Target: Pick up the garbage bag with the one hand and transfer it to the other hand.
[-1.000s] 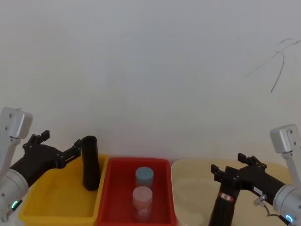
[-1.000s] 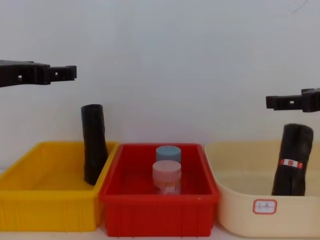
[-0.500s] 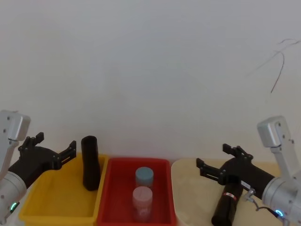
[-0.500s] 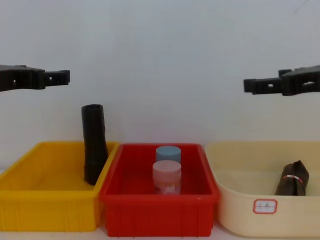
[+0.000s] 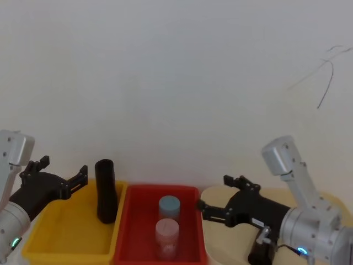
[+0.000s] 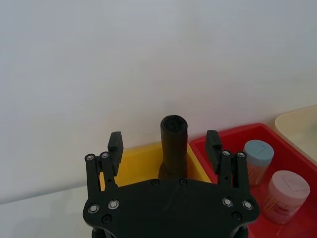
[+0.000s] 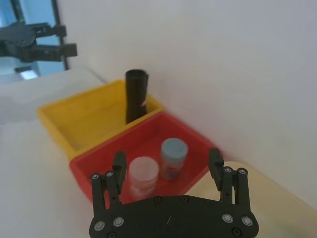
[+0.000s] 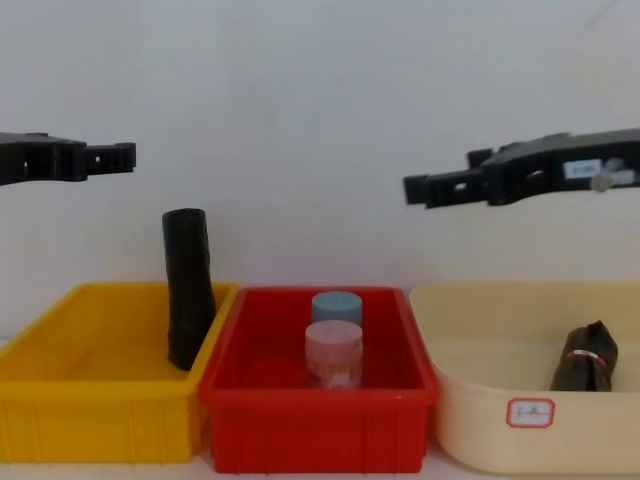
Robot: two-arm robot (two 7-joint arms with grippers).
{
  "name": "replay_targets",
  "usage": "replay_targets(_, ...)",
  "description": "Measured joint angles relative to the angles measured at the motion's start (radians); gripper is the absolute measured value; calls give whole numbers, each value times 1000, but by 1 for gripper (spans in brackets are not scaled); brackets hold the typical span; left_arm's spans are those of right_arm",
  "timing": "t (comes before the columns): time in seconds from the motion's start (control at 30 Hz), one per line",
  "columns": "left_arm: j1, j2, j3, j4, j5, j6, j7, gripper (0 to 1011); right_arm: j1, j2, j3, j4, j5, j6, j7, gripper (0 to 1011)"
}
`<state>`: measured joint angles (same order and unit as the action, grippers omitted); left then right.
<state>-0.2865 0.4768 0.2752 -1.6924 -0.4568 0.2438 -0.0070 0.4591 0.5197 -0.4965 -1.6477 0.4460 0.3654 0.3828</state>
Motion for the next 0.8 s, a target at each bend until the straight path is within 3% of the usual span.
replay_targets(0.47, 1, -1, 0, 0, 2, 0, 3, 1000, 97, -56, -81, 113, -4, 96, 73, 1001)
replay_targets(0.8, 1, -1, 0, 0, 2, 0, 5, 1000, 152, -86, -126, 182, -10, 131, 107, 1002)
